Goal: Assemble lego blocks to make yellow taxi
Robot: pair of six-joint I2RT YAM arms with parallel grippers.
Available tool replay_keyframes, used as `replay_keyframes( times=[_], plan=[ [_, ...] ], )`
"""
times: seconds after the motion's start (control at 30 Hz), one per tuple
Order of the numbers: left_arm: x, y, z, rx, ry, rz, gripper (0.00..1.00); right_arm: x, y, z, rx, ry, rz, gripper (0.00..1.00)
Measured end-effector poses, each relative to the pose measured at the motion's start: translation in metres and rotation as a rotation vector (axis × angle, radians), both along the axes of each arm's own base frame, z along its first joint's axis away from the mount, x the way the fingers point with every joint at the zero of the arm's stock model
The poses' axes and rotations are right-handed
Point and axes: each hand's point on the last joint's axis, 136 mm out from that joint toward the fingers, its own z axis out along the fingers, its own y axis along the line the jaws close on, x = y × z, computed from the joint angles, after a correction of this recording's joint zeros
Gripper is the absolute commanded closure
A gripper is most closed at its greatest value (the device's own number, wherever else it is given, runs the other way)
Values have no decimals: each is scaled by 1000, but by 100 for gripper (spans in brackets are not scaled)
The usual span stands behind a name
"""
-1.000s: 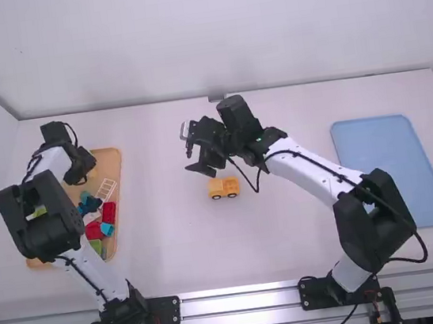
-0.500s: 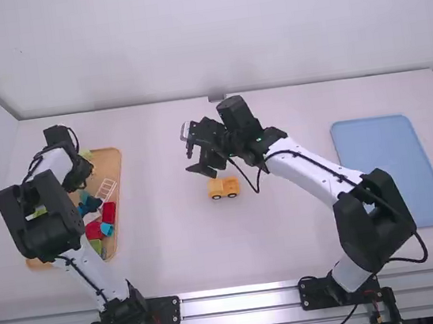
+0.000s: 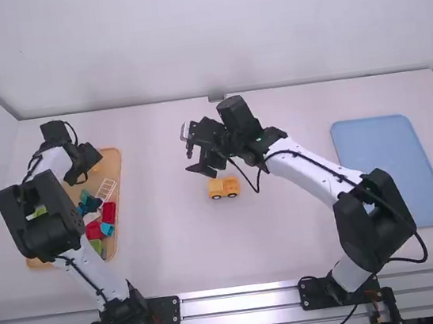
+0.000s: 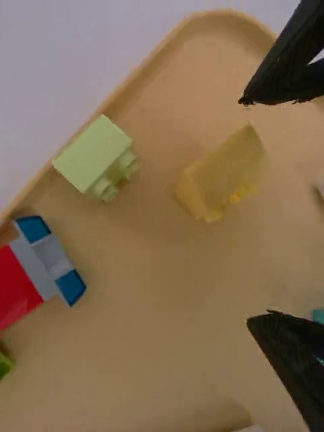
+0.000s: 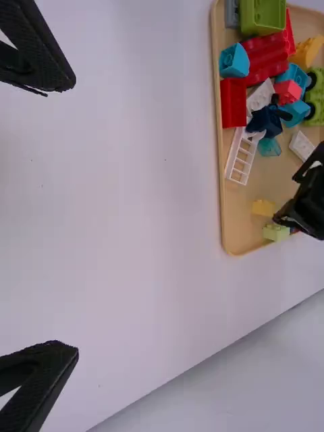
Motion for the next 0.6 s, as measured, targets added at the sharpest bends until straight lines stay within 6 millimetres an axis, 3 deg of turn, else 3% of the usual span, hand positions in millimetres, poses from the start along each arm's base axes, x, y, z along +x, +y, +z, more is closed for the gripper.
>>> replay_keyframes(
  times=[0.13, 0.43, 0.53, 0.6],
  plan=[
    [10, 1, 9, 13, -34, -7, 28, 0, 0, 0, 1, -1, 1, 1],
    [8, 2, 5, 28, -12, -24, 27, 0, 0, -1, -2, 4, -1, 2],
    [11, 3, -3, 31, -12, -29, 27, -1, 0, -1, -3, 4, 0, 1],
    [7, 2, -20, 22, 30, -47, 27, -1, 0, -1, -4, 4, 0, 1]
  ],
)
